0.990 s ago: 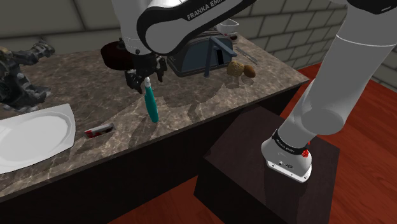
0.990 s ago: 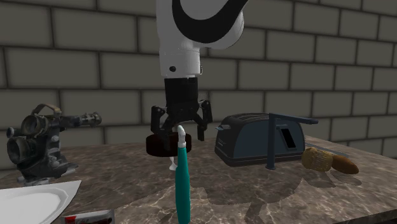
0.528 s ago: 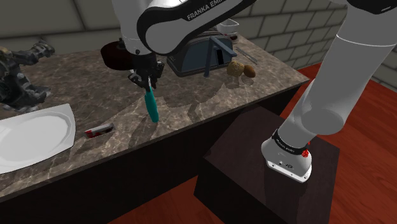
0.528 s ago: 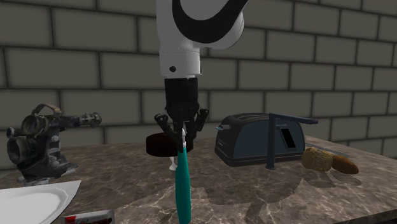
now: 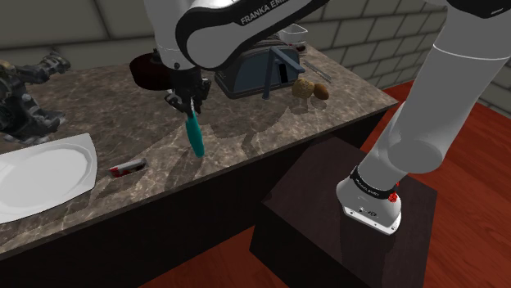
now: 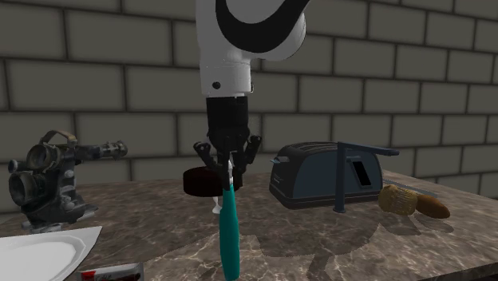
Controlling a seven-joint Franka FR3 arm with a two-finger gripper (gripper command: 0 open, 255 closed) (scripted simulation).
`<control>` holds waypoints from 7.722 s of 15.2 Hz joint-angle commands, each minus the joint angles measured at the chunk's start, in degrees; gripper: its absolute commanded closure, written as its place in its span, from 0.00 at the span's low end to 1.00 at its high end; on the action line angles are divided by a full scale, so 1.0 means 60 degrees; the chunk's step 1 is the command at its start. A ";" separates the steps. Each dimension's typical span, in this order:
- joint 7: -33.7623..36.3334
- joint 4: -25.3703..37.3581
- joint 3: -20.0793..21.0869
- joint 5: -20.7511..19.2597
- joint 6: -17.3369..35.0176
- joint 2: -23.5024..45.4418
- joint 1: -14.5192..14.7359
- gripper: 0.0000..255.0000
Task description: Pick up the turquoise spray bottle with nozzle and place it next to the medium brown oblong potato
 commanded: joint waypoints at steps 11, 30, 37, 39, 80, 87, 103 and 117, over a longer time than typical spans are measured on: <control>-0.0360 0.0934 0.0055 0.0365 -0.1341 -0.0493 -0.0040 1.00; -0.0693 0.3193 0.0109 0.0540 -0.3716 -0.0648 0.0005 1.00; -0.0744 0.4302 0.0144 0.0471 -0.4670 -0.0473 0.0076 1.00; -0.0752 0.4655 0.0158 0.0435 -0.4955 -0.0395 0.0106 1.00; -0.6103 0.3004 -0.2684 0.1599 -0.6382 -0.4222 -0.2292 1.00; -0.7812 0.2430 -0.3873 0.1422 -0.6211 -0.4746 -0.2817 1.00; -1.0603 0.1928 -0.5871 0.1037 -0.5432 -0.4705 -0.3695 1.00; -1.0439 -0.0453 -0.5901 0.0932 -0.3632 -0.5285 -0.3737 1.00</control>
